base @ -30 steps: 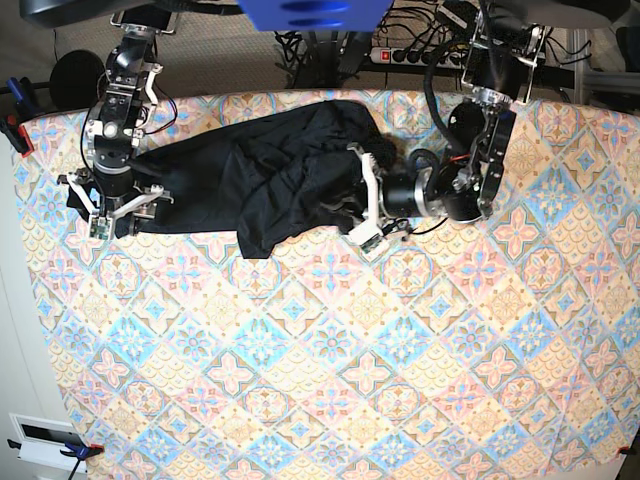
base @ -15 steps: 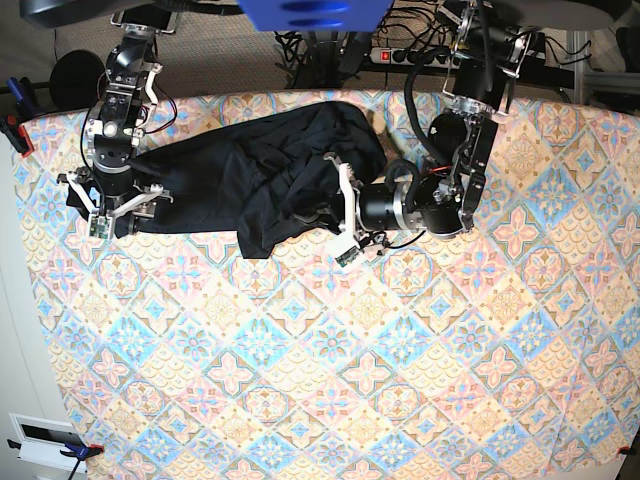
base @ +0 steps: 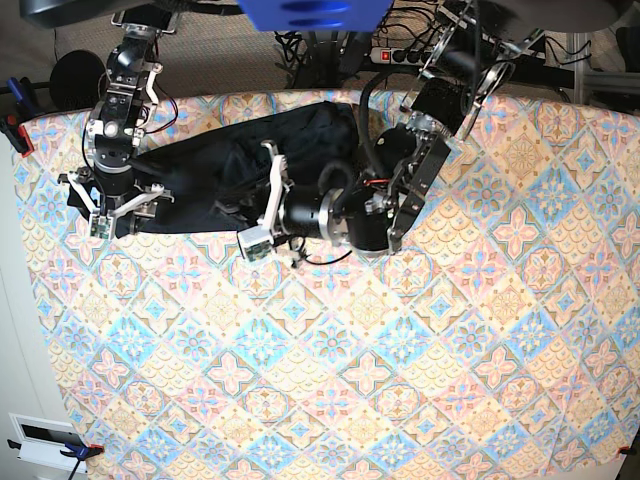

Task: Layout the t-shirt on the table in an organized manner, then fold the t-shirt properly
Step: 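Push the folded fabric further toward the right gripper with the left gripper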

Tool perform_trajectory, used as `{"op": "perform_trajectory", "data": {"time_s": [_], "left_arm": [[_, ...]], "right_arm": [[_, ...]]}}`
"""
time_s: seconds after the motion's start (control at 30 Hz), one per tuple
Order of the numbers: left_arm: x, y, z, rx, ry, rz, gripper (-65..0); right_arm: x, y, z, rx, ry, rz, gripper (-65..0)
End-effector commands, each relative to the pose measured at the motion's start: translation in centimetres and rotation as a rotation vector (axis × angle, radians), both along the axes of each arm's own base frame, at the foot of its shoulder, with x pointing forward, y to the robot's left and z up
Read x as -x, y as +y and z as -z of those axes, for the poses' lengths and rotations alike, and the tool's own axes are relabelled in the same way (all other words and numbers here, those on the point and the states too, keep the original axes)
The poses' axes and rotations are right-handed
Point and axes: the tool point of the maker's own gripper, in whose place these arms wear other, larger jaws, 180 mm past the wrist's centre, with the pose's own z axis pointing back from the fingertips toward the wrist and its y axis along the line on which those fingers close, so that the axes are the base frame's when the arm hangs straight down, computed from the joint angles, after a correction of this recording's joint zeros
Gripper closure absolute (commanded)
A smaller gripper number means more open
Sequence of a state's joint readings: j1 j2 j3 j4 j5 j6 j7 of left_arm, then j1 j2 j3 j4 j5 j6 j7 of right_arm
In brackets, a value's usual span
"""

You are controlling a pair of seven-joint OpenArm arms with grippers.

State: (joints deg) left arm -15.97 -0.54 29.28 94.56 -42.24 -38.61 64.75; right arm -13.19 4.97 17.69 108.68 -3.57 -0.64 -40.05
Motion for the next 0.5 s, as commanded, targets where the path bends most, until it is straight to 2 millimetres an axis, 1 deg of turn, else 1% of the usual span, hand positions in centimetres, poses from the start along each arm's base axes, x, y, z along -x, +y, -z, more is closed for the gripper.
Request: {"op": "perform_trajectory", "data": {"time_s": [0.0,0.07,0.13,0.33,0.47], "left_arm": [[-0.6,-0.7,-1.6,0.054,-0.015,0.001,0.0],[-1.1,-1.1,-1.2,0.05,0.011,-0.005,0.0],[-1.4,-1.5,-0.1,0.041,0.056,-0.012,0.0],[-1.0,-2.8,1.9,0.028,0.155,-0.012,0.0],[-0.9,-3.9,1.4,0.069,0.168,-0.012,-0.5]], "right_arm": [[-0.4,-0.3,-1.1,0.023,-0.039,-0.007,-40.3],[-0.3,-0.3,-1.0,0.023,-0.036,-0.007,-40.3],[-0.2,-0.3,-1.0,0.023,-0.035,-0.007,-40.3],[-0.1,-0.3,-0.9,0.023,-0.03,-0.007,-40.3],[-0.1,-0.3,-0.9,0.023,-0.03,-0.007,-40.3]]}}
